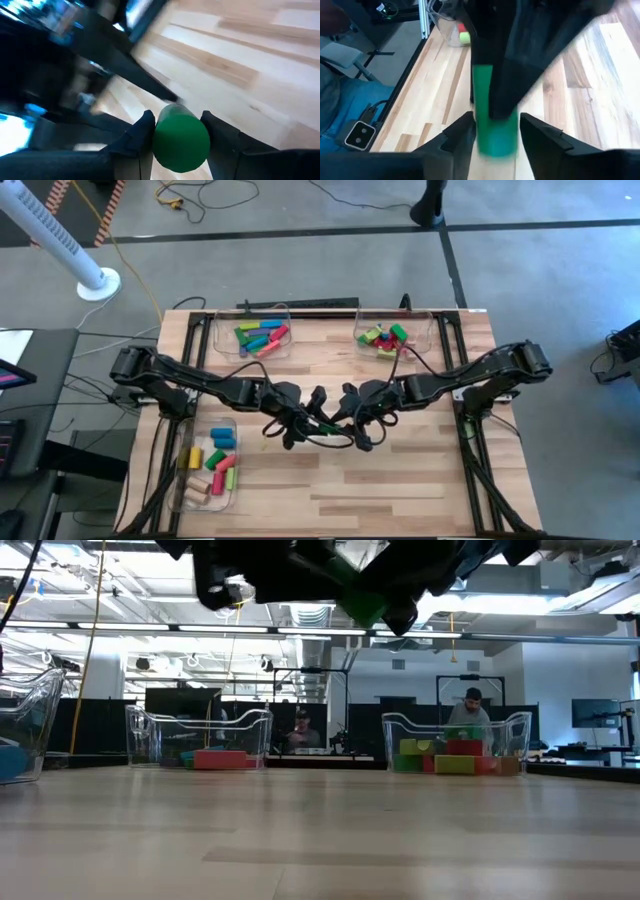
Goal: Sort blocks by size
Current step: Put the green cylindrical block into the bottom left transparent bin
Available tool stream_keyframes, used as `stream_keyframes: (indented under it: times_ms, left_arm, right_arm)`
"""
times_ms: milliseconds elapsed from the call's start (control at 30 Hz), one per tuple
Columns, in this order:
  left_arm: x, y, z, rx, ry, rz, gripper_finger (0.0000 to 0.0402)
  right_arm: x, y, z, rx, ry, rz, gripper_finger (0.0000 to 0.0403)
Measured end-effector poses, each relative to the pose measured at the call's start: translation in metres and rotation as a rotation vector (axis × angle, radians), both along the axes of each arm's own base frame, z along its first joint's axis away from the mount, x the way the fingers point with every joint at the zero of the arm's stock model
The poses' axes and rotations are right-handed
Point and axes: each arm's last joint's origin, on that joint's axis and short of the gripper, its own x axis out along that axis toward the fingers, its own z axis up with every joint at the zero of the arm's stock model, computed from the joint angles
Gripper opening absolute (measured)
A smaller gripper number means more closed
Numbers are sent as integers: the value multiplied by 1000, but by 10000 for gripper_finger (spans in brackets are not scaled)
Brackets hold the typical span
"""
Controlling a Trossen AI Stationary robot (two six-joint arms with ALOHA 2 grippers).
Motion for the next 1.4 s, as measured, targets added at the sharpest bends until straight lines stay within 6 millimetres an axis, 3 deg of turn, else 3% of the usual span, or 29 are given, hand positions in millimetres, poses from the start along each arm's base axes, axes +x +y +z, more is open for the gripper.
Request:
stream_keyframes:
  times_ms: [267,600,867,1100,1233,1400]
  left_arm:
    - [-17,3,11,-22,66,33,131]
    - [-55,1,20,-25,263,176,130]
    - [-107,-12,34,-54,421,339,130]
    - [-158,-22,51,-238,523,462,130]
    - [-183,-24,50,-351,666,572,130]
    - [-200,-32,37,-405,809,692,130]
  right_arm:
    - [0,0,0,-7,0,4,245]
    - [-4,-1,-5,-4,65,-3,255]
    - [-6,2,-8,-5,107,2,256]
    - [-7,6,-8,-4,112,14,256]
    - [-8,10,-8,-10,111,21,256]
    - [-9,14,-8,-20,109,21,256]
